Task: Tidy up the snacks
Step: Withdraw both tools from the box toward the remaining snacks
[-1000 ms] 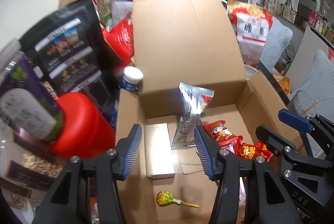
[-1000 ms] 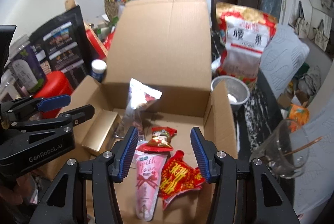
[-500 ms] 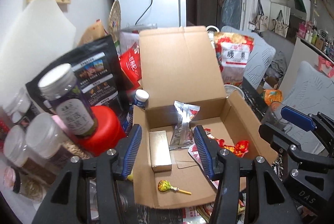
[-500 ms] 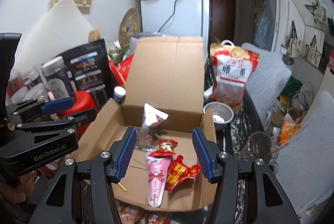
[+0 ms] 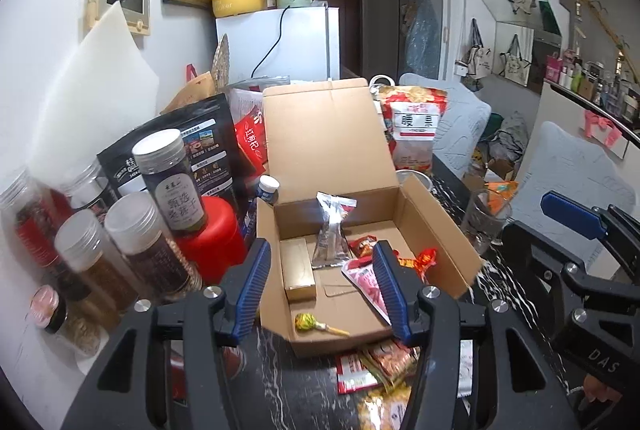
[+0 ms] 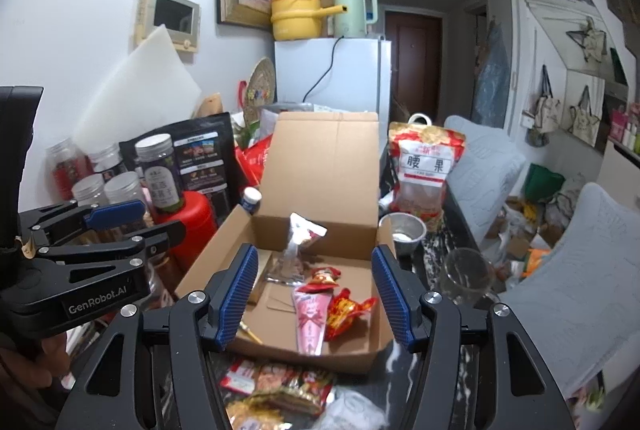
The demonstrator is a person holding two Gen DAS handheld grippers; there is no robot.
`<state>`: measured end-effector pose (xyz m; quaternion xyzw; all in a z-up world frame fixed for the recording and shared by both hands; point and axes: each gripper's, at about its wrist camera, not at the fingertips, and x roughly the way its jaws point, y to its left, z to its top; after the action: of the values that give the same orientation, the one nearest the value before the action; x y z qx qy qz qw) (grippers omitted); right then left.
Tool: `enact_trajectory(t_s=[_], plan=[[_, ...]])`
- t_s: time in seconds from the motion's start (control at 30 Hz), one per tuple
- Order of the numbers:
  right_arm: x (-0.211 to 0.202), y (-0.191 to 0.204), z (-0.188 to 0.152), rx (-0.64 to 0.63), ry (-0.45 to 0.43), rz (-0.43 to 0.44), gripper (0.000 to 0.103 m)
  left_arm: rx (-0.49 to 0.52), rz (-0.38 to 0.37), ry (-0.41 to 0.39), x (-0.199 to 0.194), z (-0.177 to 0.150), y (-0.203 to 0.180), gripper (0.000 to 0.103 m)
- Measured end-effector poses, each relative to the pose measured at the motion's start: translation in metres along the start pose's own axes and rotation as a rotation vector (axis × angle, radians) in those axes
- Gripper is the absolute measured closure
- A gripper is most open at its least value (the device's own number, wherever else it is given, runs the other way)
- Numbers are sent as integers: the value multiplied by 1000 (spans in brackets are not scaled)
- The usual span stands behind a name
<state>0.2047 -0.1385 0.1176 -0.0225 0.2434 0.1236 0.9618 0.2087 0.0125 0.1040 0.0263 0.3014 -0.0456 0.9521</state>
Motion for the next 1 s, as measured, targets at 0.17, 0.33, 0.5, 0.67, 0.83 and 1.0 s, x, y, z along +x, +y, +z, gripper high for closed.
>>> enact_trajectory(t_s=[0.17,0.33,0.5,0.67,0.83,1.0], plan=[[-20,5,-14,3,-10,-9,41,18,-3,-42,-27,-18,-2,27],[-40,13,-30,8,-17,-9,37,30,-27,-36,-45,-36,-2,27],[-57,22,-49,5,-12,-4,36,33,-42,-31,-59,-54,-1,27],[-69,26,-67,21,-1,2,33,34,-87,-3,-66,-72,-2,27],[-72,27,-87,41,30,5,33,49,-116,33,-69,-89,-9,27],[-70,25,-110,70,66,5,33,37,-146,75,-64,-106,-12,27]])
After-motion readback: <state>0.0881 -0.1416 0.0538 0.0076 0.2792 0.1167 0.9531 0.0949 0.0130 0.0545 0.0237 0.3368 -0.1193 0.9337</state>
